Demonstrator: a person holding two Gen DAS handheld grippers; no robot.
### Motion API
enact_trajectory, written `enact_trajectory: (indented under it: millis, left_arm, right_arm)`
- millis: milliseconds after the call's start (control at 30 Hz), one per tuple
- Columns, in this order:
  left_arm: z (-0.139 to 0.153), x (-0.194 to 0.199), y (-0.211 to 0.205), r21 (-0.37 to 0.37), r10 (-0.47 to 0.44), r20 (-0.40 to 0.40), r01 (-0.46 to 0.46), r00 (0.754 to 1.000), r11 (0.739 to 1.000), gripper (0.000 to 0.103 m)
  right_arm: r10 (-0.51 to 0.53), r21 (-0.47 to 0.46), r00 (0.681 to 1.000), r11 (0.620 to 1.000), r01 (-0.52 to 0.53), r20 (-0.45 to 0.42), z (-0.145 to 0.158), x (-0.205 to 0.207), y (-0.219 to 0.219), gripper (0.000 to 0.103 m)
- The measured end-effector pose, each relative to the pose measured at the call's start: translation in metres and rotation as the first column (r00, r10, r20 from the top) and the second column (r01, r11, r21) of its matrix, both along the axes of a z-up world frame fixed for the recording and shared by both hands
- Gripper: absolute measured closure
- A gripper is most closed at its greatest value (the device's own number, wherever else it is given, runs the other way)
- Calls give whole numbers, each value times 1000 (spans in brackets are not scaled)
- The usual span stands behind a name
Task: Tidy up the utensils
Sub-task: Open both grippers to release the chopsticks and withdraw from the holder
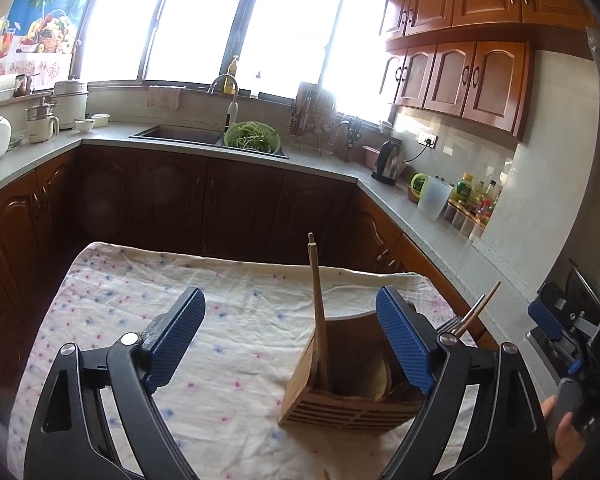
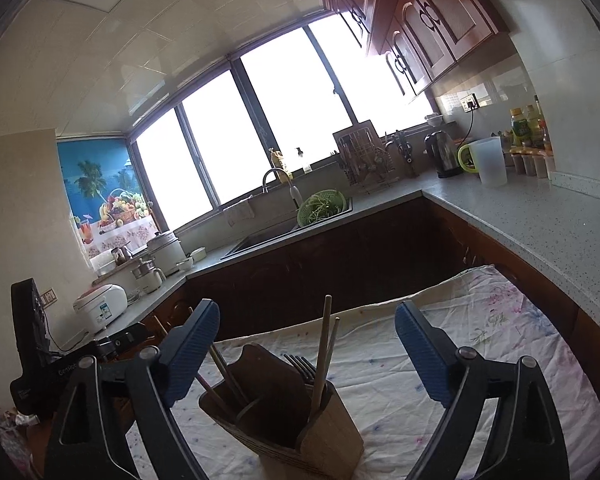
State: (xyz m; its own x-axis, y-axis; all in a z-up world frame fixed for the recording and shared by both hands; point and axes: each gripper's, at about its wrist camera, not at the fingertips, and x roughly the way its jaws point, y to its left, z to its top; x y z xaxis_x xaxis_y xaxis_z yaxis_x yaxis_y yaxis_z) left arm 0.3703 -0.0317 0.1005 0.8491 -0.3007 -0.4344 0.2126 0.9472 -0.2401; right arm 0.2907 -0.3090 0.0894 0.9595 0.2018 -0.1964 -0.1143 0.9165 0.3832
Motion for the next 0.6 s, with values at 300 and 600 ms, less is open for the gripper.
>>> enact_trajectory:
  millis: [300, 600]
  left_arm:
    - [-9, -58, 27, -10, 23, -41, -23, 999, 1000, 13]
    - [-26, -127, 41, -14, 15, -96, -16, 995, 1000, 13]
  right_arm:
    - [24, 41, 999, 999, -23, -29, 0, -43, -6, 6]
    - [61, 13, 994, 998, -60, -87, -14, -102, 6, 6]
